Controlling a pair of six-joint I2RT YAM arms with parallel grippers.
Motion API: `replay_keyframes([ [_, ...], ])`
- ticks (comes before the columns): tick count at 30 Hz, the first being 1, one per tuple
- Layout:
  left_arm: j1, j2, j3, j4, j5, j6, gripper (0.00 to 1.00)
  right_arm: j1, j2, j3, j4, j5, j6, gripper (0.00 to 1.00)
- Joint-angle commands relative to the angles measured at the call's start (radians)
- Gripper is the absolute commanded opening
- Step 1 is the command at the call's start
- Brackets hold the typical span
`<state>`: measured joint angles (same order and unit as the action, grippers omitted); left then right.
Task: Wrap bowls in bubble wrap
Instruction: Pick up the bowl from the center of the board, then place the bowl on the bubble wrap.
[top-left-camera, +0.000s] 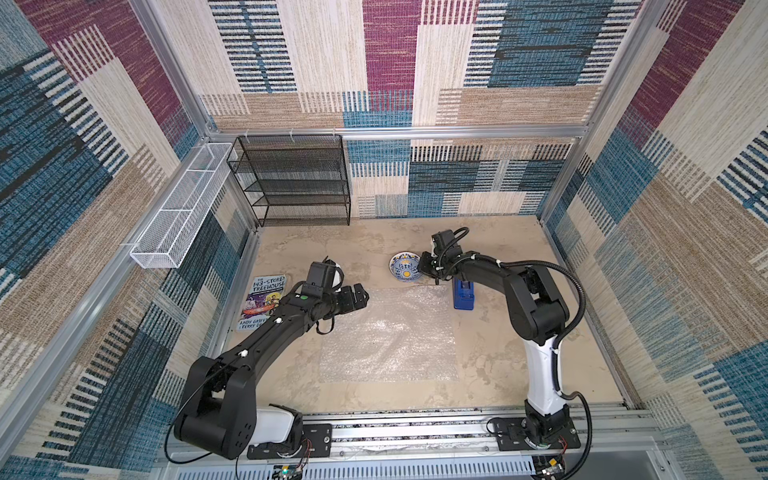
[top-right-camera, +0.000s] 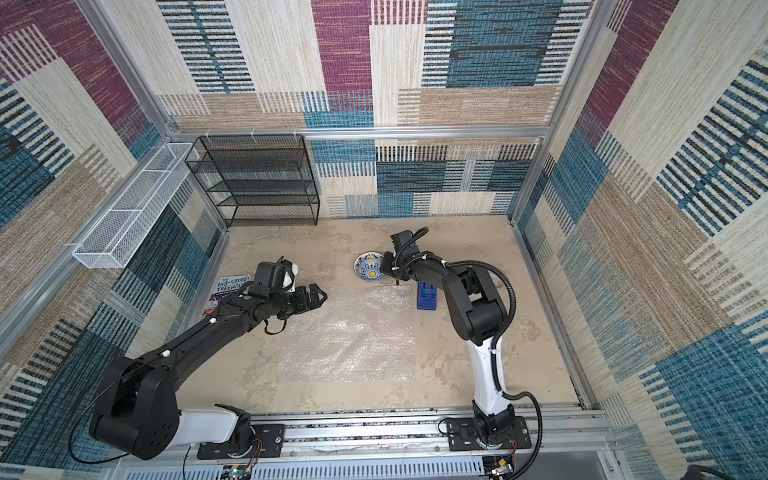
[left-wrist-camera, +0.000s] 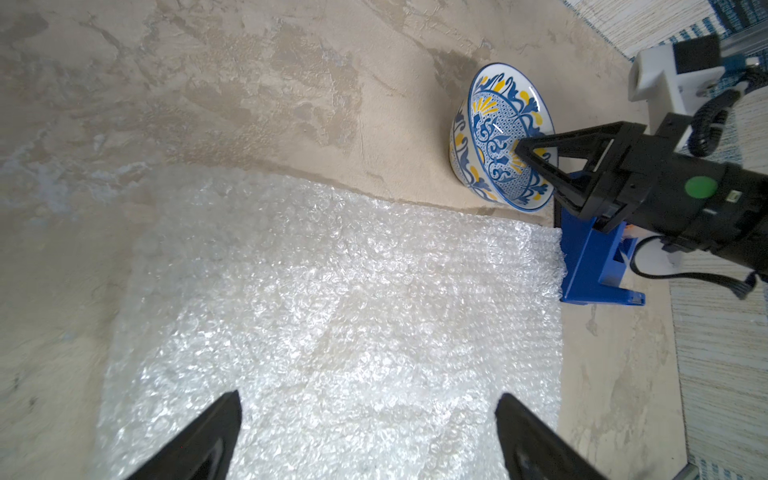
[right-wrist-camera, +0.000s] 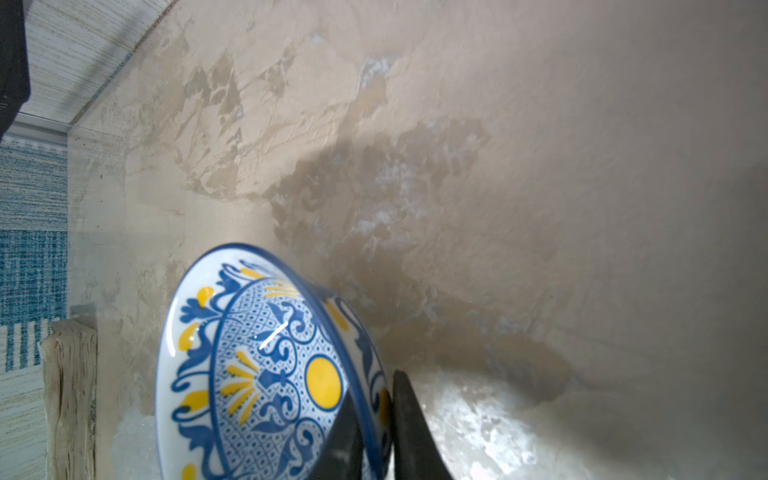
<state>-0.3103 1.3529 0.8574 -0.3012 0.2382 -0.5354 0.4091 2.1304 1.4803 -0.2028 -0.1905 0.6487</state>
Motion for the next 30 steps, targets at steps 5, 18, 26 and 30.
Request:
replay_keyframes([
  [5, 0.0, -0.065, -0.018, 0.007, -0.101, 0.004, 0.99, 0.002, -0.044, 0.003, 0.034, -0.015, 0.0, 0.0],
  [18, 0.01, -0.113, 0.03, -0.071, -0.195, -0.096, 0.99, 0.137, -0.282, -0.081, -0.194, 0.0, -0.079, 0.0],
  [26, 0.01, -0.18, -0.009, -0.051, -0.192, -0.034, 0.99, 0.281, -0.362, -0.222, -0.243, 0.02, -0.047, 0.0],
  [30, 0.01, -0.179, -0.02, -0.029, -0.161, -0.034, 0.99, 0.314, -0.369, -0.273, -0.227, 0.004, -0.031, 0.0],
])
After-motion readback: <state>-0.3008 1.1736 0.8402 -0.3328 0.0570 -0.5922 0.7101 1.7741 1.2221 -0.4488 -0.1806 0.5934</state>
